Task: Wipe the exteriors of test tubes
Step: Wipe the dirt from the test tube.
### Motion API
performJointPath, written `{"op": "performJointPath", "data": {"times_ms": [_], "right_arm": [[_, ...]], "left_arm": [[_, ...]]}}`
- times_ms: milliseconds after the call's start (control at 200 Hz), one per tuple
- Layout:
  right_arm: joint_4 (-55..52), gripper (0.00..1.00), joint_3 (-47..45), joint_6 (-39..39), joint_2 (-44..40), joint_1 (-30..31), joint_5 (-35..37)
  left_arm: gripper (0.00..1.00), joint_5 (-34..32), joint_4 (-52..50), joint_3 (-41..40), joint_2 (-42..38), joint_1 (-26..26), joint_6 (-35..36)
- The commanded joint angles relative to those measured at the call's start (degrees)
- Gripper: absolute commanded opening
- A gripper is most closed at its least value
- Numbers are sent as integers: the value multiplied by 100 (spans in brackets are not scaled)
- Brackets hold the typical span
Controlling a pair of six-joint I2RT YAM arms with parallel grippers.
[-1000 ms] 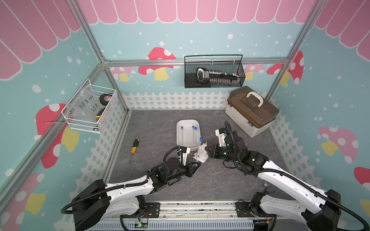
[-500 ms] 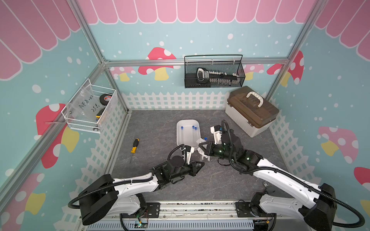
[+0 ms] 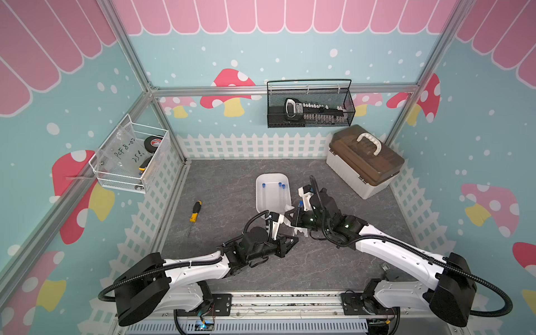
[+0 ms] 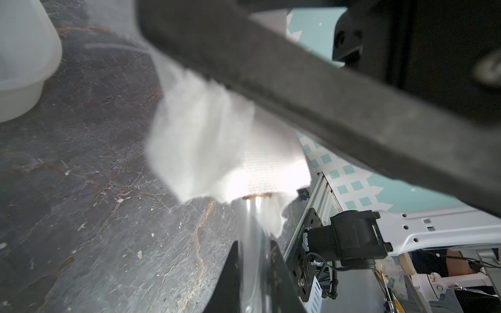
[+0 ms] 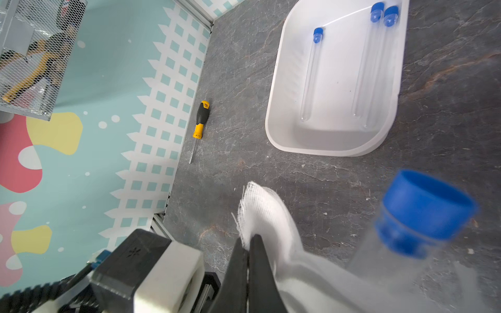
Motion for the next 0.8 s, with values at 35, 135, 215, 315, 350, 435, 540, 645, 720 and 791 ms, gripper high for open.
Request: {"op": "performJointPath", "data": {"times_ms": [35,135,215,315,350,435,540,645,720,791], "right_arm": [[-79,13,36,-23,24,41,16],[-147,29,67,-41,-29,41,36],[-201,34,125,-56,-67,41,22],[-251,36,209,-94,-115,41,23],[-295,36,243,-102,-126,46,40],[-327,36,296,-103,-180,42,37],[-362,37,420,-94,-294,41,13],[-498,37,596,-135,-439,41,45],[-691,37,698,-162,-563,41,84],[-969,37,728,-181,-703,41,138]], "left_arm": [[8,14,155,92,-113,-48,5],[8,-26,253,29,-113,-44,-48],[8,-48,313,-21,-110,-48,-92],[8,-82,398,-76,-99,-44,-139],[8,-96,428,-92,-99,-48,-150],[8,-127,430,-114,-100,-46,-157],[8,-163,433,-138,-88,-48,-164],[8,-163,443,-147,-32,-42,-182],[8,-166,478,-147,5,-48,-192],[8,-178,487,-147,14,-48,-188]]}}
